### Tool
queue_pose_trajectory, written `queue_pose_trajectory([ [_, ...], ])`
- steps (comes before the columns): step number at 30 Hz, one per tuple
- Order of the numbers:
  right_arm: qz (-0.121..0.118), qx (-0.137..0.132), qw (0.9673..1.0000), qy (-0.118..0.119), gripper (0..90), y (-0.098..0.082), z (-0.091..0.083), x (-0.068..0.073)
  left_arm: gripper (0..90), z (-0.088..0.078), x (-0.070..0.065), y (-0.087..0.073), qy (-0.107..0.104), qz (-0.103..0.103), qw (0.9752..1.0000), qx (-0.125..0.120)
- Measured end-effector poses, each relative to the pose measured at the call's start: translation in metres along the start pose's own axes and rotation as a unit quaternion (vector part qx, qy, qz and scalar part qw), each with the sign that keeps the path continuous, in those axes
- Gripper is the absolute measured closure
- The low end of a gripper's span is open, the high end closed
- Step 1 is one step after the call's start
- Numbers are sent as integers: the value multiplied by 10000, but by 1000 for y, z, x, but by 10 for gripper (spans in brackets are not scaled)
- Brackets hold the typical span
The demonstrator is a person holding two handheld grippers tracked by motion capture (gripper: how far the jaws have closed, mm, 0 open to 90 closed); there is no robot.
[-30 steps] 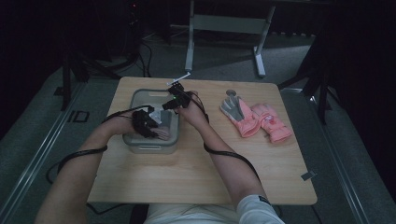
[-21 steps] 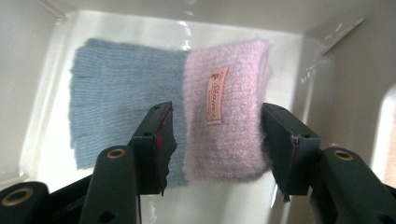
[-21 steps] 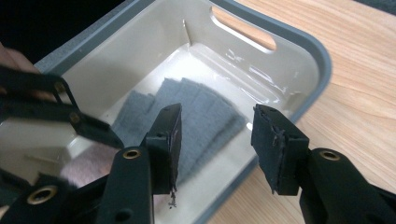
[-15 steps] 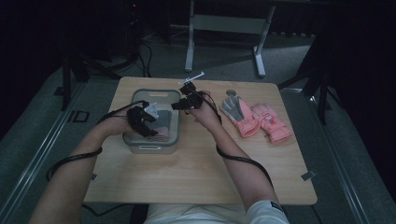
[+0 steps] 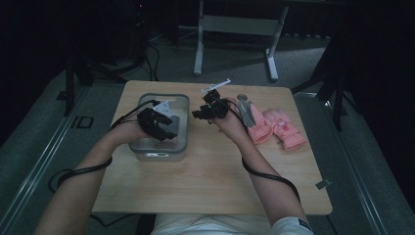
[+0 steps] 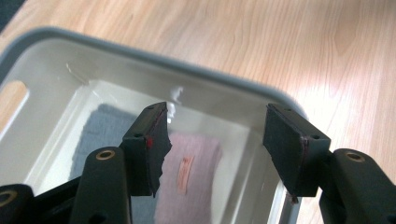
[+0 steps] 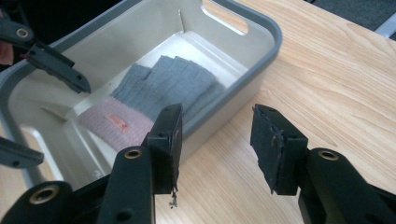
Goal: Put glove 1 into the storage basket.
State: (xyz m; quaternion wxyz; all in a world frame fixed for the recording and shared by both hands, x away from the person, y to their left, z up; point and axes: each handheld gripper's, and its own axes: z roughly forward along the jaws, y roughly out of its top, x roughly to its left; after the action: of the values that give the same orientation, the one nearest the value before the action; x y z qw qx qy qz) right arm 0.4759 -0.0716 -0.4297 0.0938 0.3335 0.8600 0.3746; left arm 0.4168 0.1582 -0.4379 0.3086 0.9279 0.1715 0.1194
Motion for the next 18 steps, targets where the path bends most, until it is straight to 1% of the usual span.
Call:
queue_pose_trajectory([
  [1,16,-25,10000,-8,533,-2,-4,-1,385,0,-2,3,25,-21,10000,-47],
  [3,-10,-42,10000,-69,533,-7,-10,-5,374,3,-6,9,38,-57,10000,-65],
  [5,-4,-72,9999,-126,533,-12,-17,-9,312,6,-11,14,26,-72,9999,-108],
  [6,-12,-80,9998,-156,534,-15,-21,-11,267,8,-14,17,62,-38,9999,-110],
  [8,26,-117,9997,-206,533,-20,-28,-15,190,12,-18,22,36,-48,9998,-165],
  [9,32,-135,9996,-227,533,-22,-32,-17,153,14,-20,25,10,-15,9999,-171],
  [10,51,-160,9996,-247,532,-24,-36,-19,112,16,-23,27,-95,0,9998,-194],
  [11,62,-179,9995,-261,533,-26,-39,-21,80,19,-26,29,-109,6,9998,-182],
  [12,67,-199,9994,-283,533,-28,-43,-23,70,22,-28,32,-119,3,9998,-148],
  [13,59,-222,9993,-299,532,-30,-46,-24,50,25,-31,34,-188,3,9997,-122],
  [14,40,-237,9992,-324,533,-33,-49,-26,25,28,-34,36,-176,31,9998,-94],
  [18,-10,-294,9988,-386,537,-43,-58,-35,22,36,-46,42,-330,61,9994,-129],
])
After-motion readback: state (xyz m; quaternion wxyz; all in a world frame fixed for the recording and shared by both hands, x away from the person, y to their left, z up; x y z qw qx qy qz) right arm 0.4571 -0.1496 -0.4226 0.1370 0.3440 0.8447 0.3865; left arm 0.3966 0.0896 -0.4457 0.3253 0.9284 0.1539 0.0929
